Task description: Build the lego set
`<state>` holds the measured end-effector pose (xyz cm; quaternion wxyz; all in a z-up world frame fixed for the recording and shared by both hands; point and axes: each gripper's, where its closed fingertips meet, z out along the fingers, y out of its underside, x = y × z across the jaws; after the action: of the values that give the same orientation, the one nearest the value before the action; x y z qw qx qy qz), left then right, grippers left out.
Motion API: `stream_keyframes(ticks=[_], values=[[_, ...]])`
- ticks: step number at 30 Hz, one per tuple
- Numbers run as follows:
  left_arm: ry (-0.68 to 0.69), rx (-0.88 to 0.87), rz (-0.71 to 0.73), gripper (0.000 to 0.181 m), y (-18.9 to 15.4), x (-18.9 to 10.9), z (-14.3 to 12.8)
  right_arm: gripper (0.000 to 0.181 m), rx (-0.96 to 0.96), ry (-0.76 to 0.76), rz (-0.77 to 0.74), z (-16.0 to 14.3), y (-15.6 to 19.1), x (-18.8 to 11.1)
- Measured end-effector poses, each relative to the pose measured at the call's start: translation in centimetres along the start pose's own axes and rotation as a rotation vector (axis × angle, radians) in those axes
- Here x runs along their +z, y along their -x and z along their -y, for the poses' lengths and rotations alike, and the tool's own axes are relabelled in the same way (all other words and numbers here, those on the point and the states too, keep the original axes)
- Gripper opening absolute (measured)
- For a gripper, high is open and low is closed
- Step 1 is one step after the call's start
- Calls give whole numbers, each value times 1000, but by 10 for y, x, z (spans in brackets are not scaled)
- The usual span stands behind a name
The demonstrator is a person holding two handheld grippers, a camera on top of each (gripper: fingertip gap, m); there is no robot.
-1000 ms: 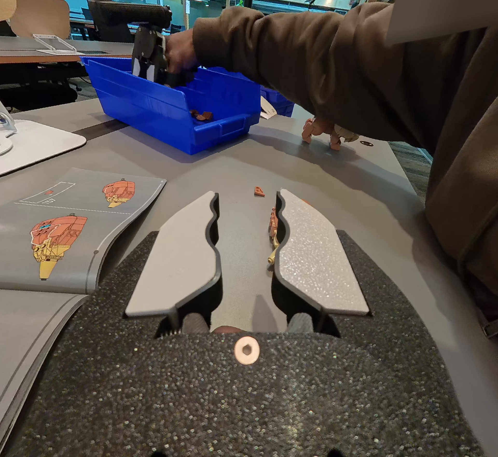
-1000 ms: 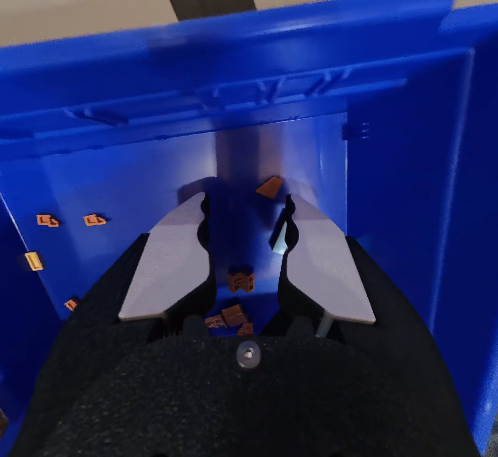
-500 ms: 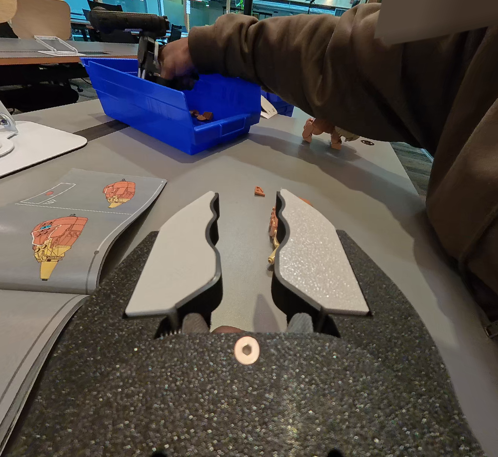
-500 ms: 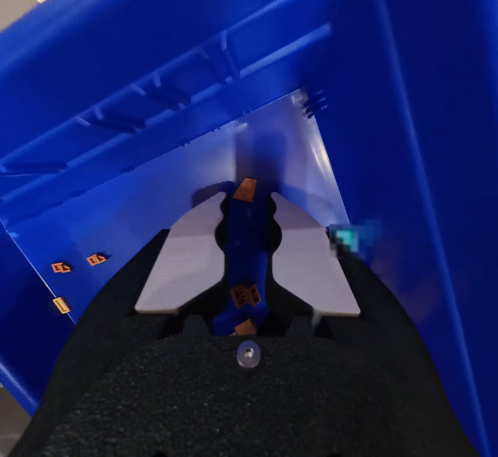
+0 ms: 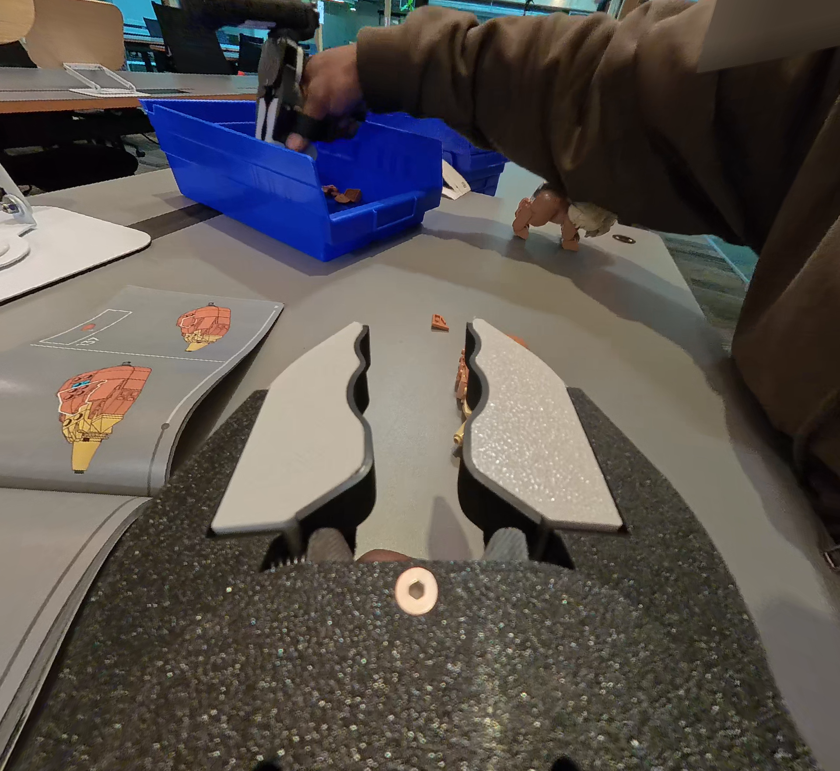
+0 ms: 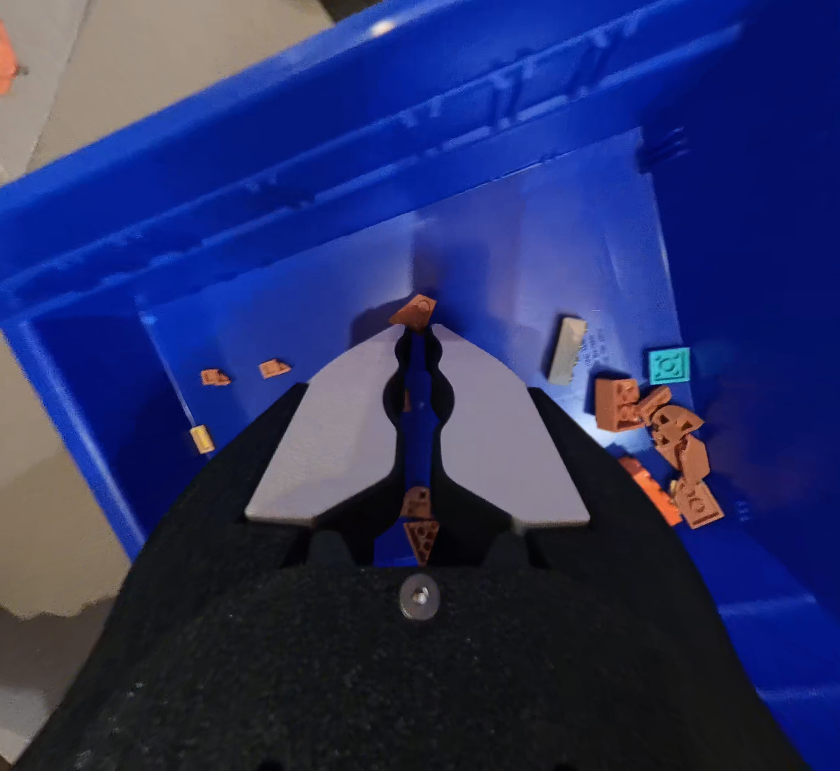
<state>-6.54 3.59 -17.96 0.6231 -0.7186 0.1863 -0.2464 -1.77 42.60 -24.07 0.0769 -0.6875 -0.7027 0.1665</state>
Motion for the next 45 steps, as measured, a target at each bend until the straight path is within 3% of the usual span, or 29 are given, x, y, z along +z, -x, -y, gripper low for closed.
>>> stream_keyframes(ticks=[5,11,15,18,24,30,38,45], values=[[7,19,5,40,-1,1,-1,6,-59,-31,65,-3,52,-21],[12,26,8,40,-2,0,-1,6,-220,-139,226,-16,191,-57],[16,30,0,40,-4,2,-2,5,-312,-102,287,-47,275,-30],[18,37,-3,40,-6,2,-2,5,-316,-67,324,-68,312,7],[27,50,1,40,-7,3,-4,6,-327,-41,267,-82,318,44],[31,58,6,40,-6,2,-4,19,-307,-139,211,-75,307,40],[50,62,7,40,-4,2,-7,30,-96,-475,131,-47,274,33],[50,22,19,40,3,-2,-6,31,-32,-516,78,-50,255,30]])
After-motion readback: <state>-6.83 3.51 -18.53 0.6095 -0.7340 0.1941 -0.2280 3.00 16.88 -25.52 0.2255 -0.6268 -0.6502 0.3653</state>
